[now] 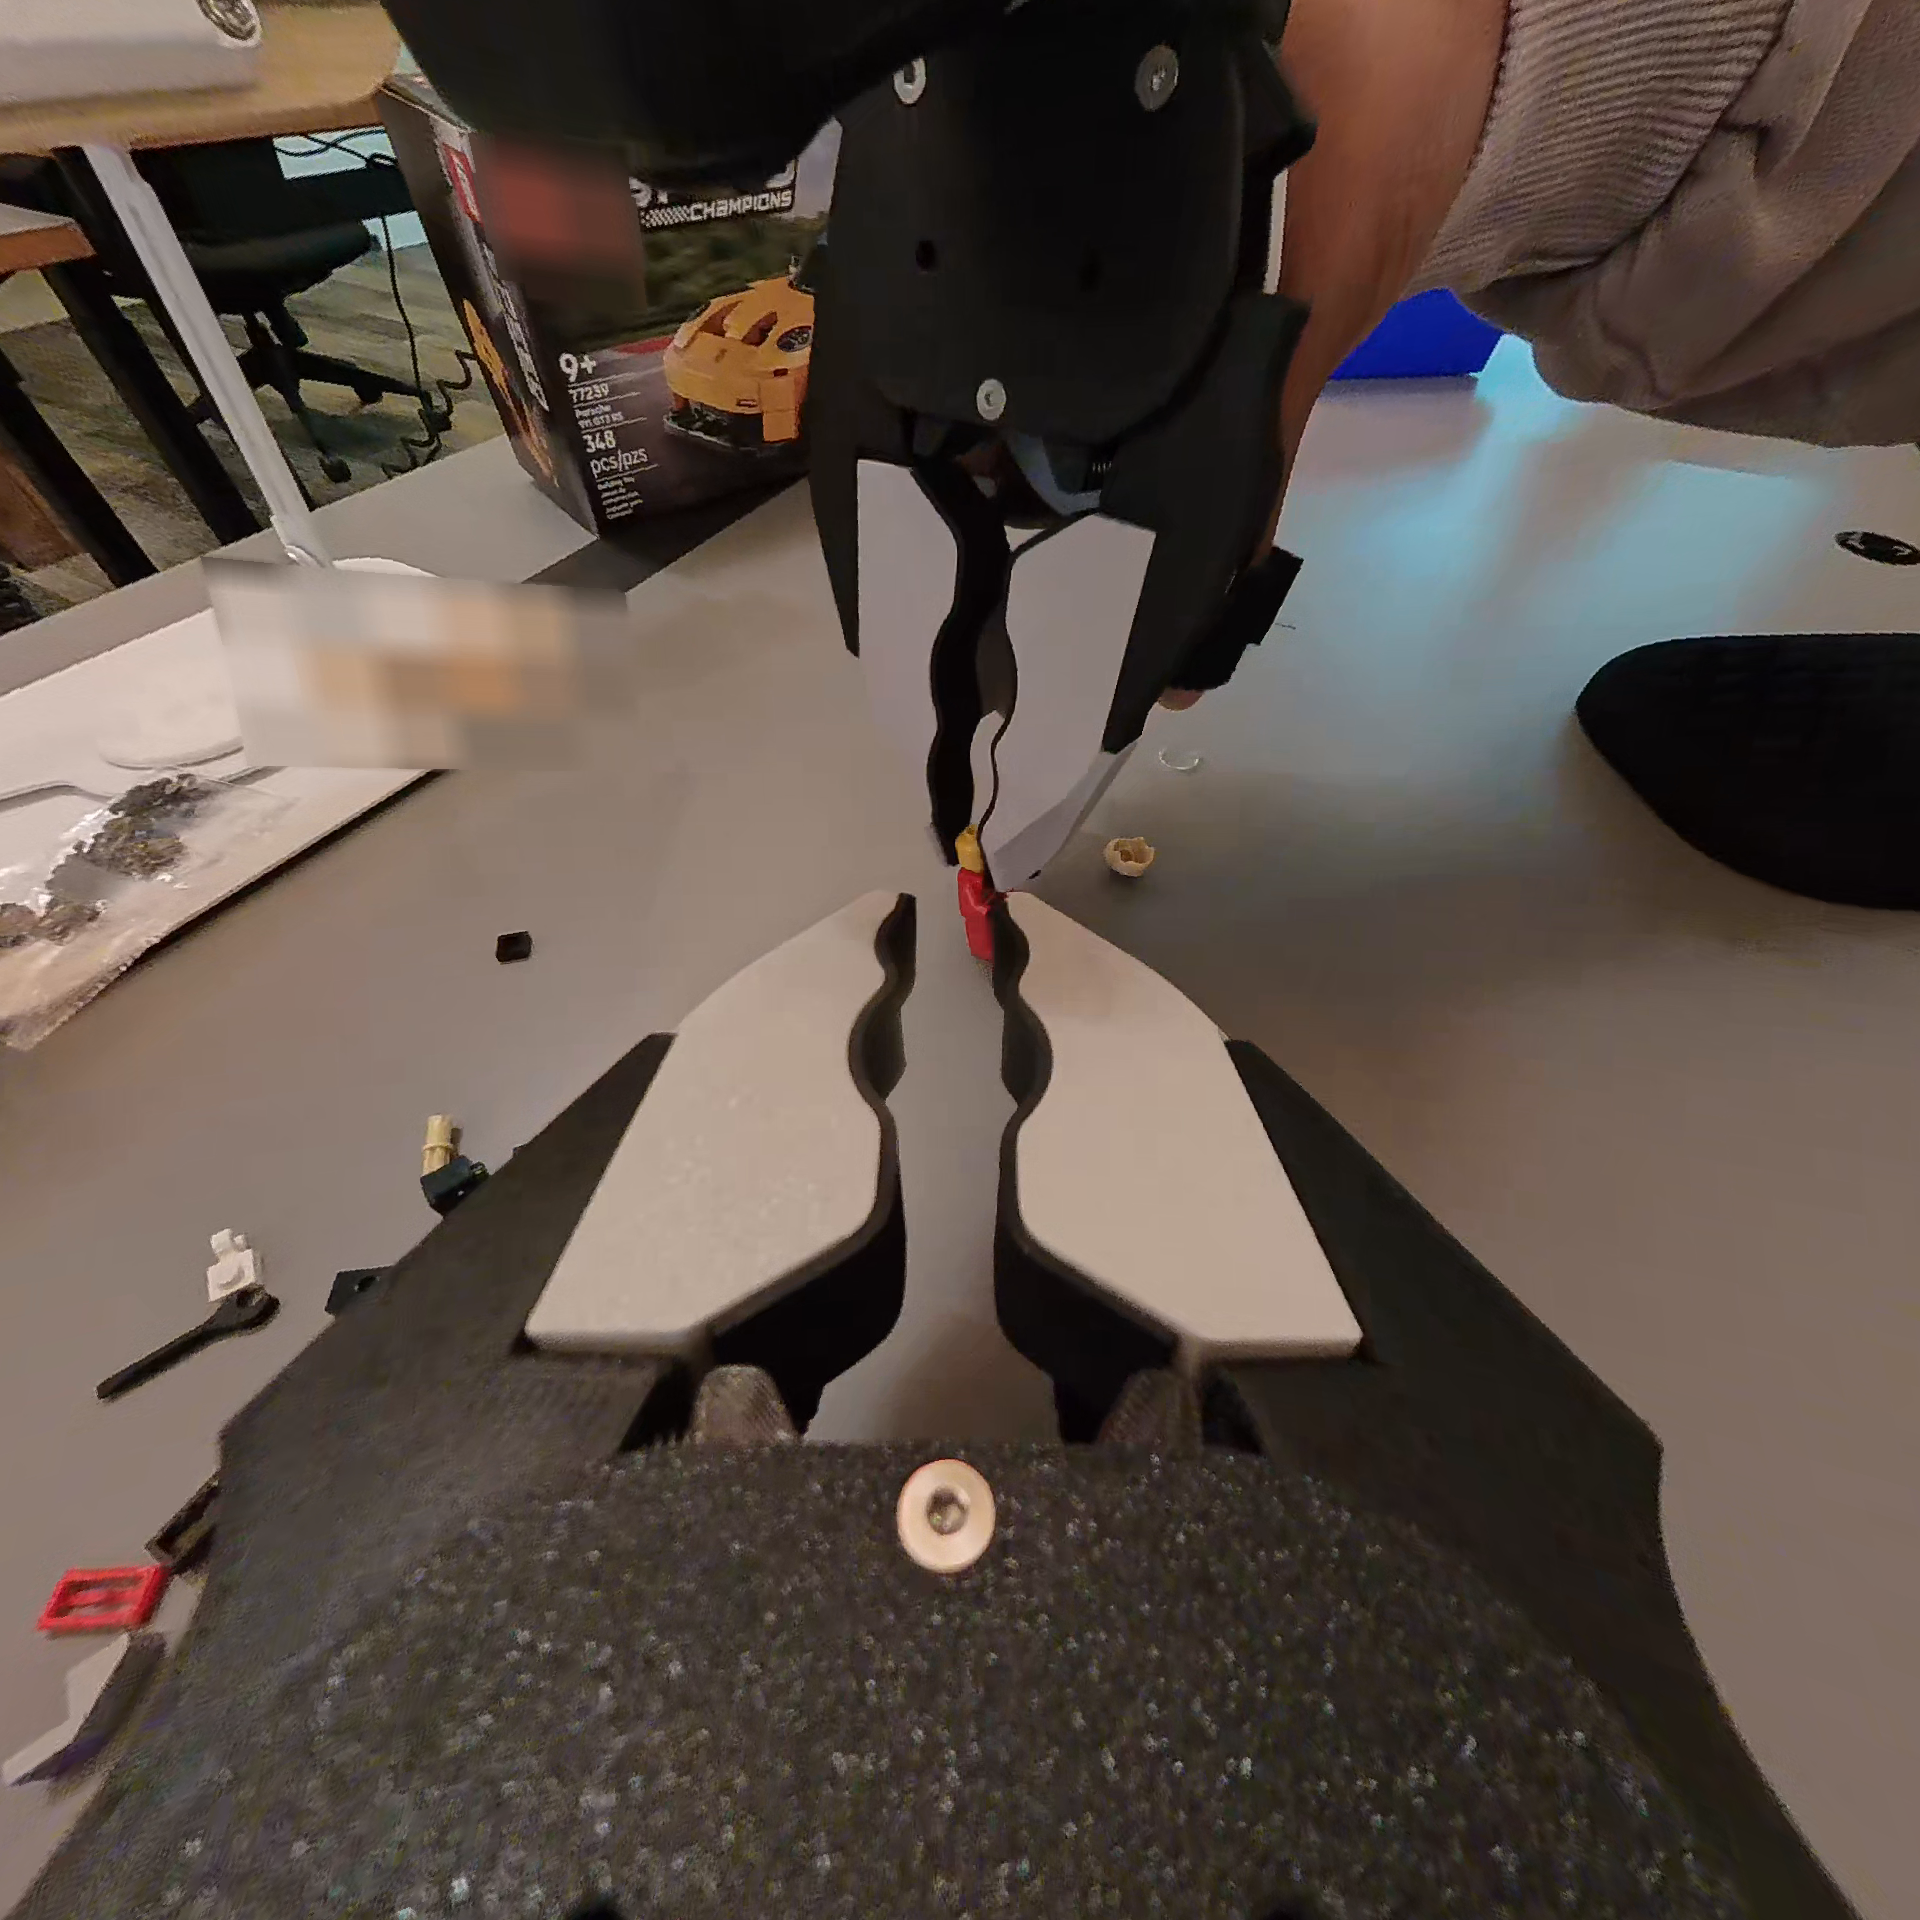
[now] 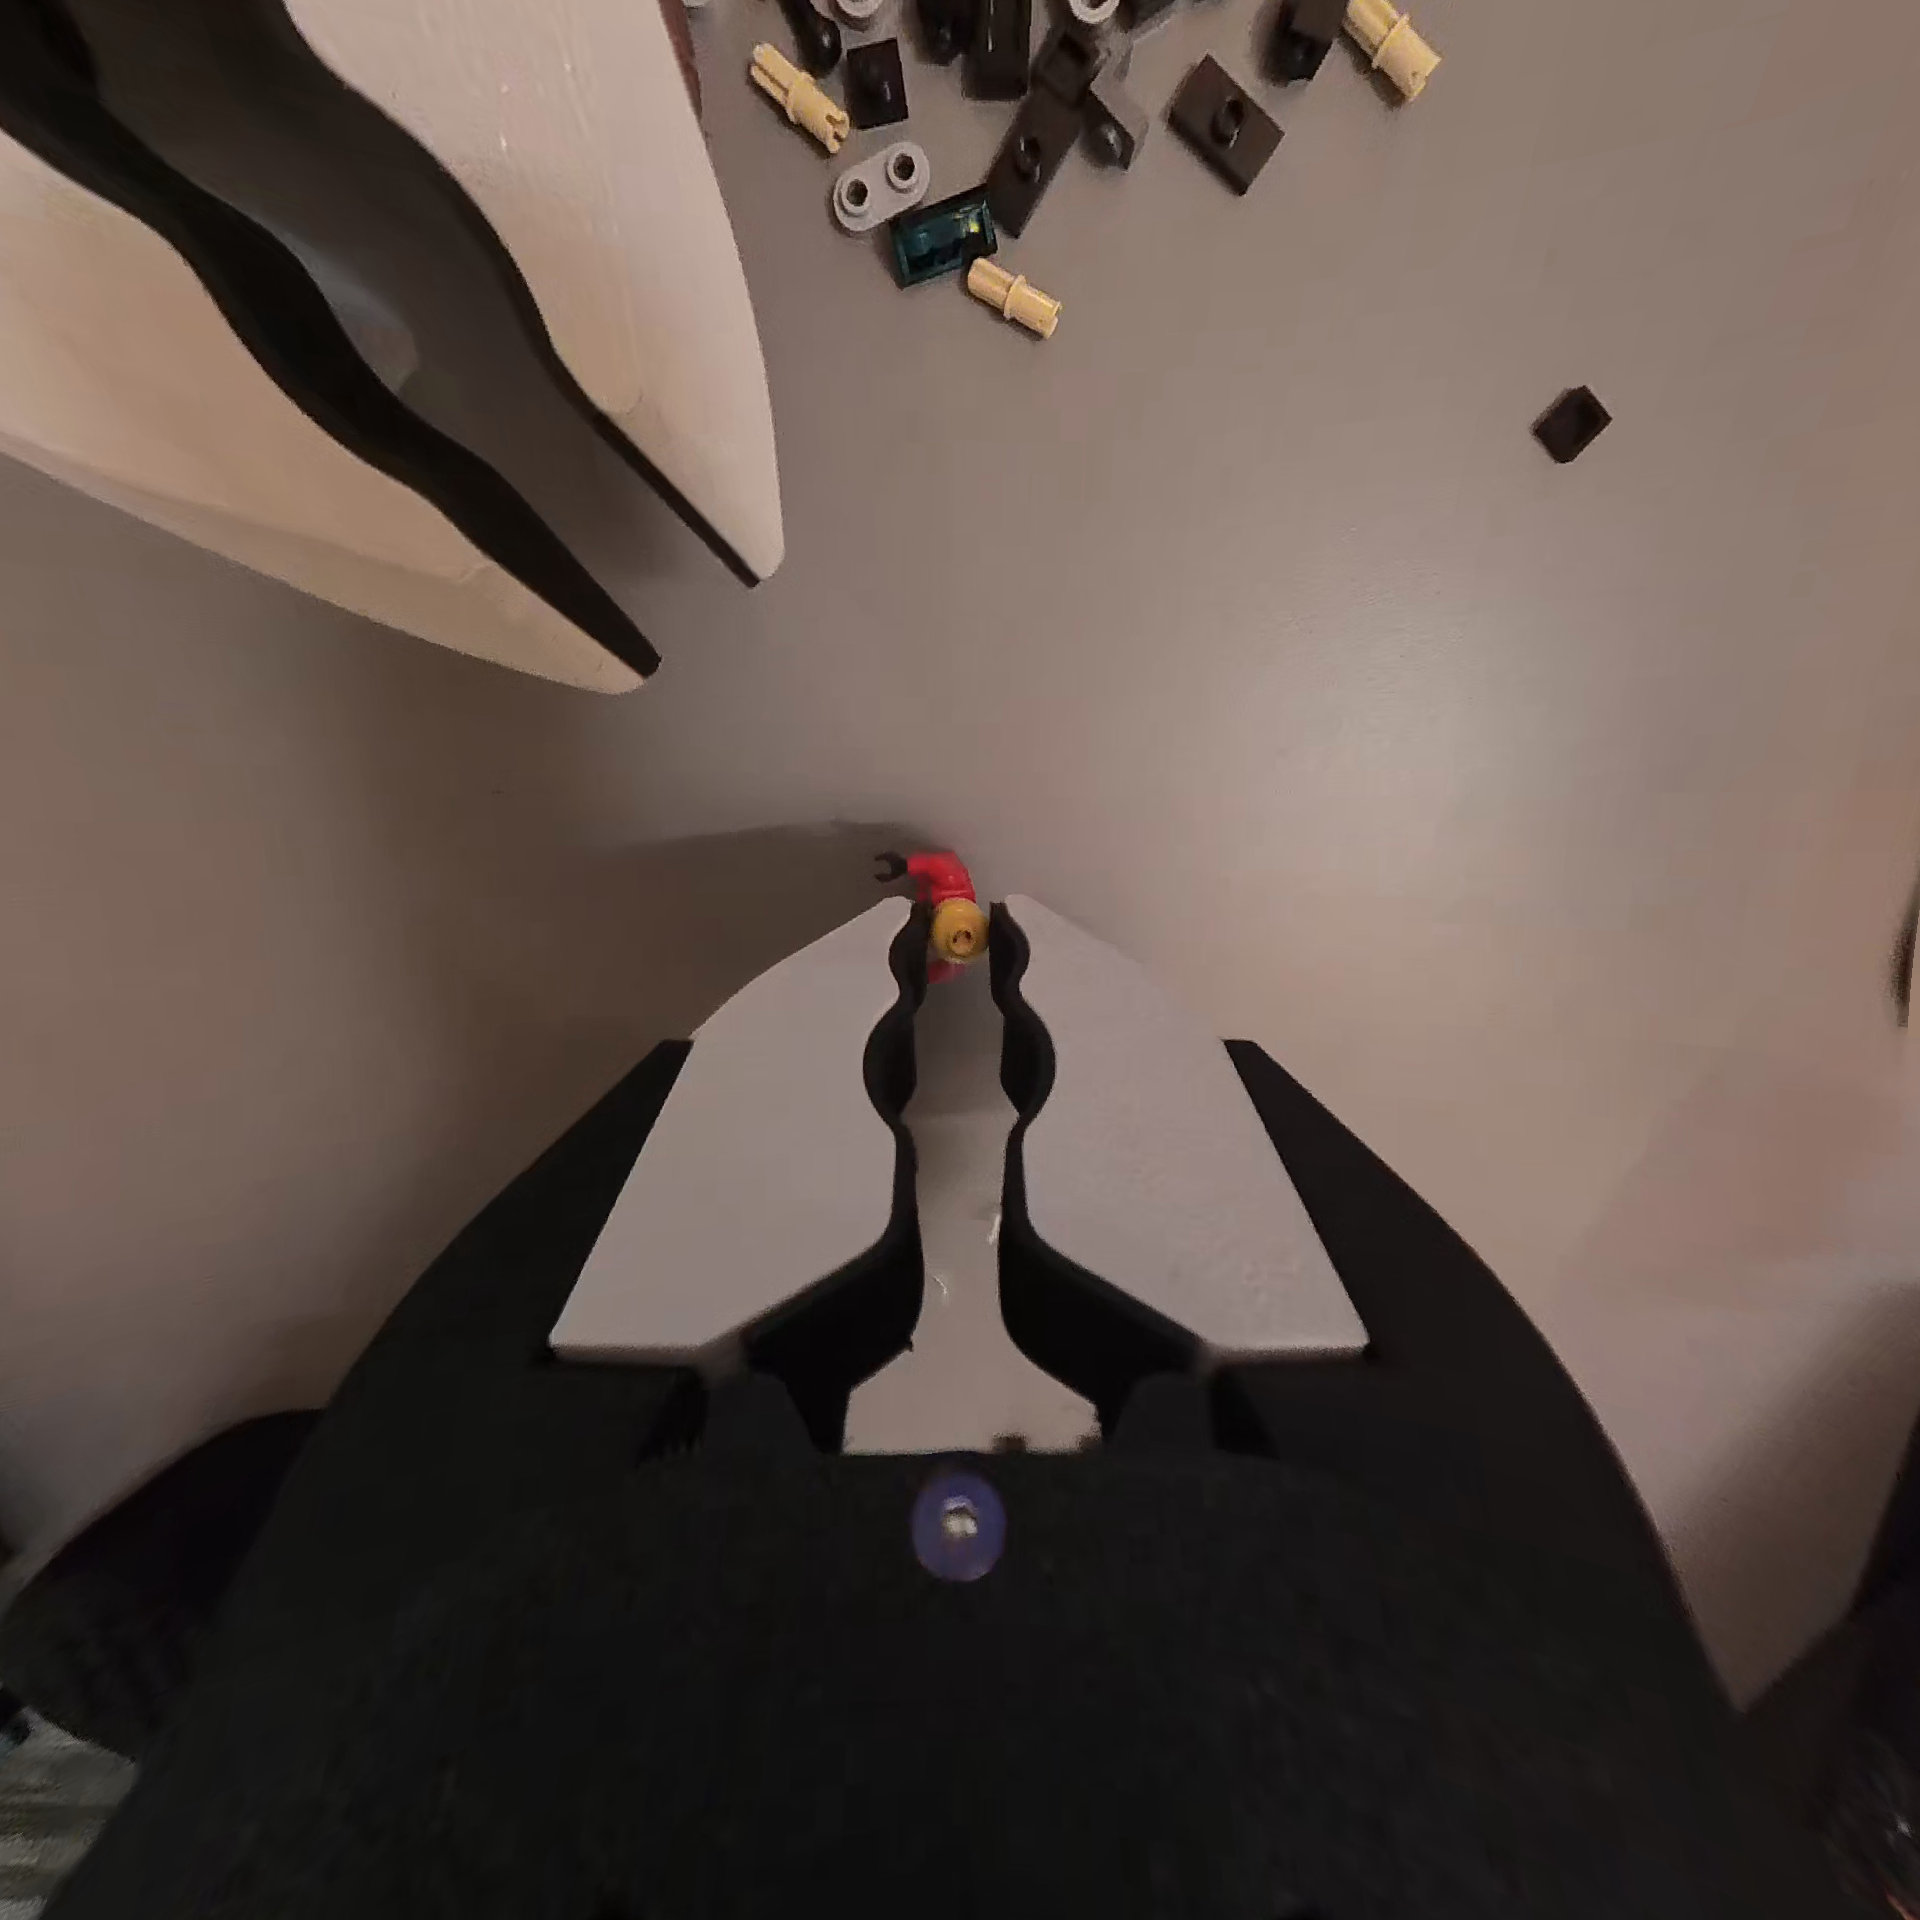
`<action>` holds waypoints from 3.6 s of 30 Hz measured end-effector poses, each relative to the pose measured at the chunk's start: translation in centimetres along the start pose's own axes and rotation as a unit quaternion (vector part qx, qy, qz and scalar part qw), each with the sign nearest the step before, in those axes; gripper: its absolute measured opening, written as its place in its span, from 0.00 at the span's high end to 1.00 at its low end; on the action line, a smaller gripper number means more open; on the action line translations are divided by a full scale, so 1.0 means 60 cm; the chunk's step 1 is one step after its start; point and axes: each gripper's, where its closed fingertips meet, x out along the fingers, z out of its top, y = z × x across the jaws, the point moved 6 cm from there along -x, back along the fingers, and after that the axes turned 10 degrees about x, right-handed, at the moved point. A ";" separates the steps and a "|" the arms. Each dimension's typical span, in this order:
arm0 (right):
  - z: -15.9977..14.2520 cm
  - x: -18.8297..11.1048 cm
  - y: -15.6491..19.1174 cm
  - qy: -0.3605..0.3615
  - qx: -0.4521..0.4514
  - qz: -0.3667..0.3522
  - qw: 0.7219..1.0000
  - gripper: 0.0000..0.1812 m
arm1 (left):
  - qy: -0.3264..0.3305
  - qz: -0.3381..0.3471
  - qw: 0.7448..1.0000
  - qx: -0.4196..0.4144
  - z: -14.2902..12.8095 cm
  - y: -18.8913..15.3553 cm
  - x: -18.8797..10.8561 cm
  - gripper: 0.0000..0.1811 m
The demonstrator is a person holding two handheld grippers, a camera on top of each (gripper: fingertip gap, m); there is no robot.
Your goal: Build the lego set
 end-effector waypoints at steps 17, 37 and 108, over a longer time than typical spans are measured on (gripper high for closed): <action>-0.071 -0.043 0.006 -0.116 0.033 -0.009 0.993 0.87 | -0.001 -0.013 1.000 -0.004 0.000 -0.006 0.004 0.93; -0.096 -0.124 0.109 -0.589 0.146 0.425 0.671 0.93 | -0.154 -0.030 0.982 0.105 0.096 -0.093 -0.025 0.88; -0.095 -0.130 0.134 -0.592 0.072 0.263 0.758 0.95 | -0.170 -0.147 0.970 -0.090 0.115 -0.106 -0.027 0.97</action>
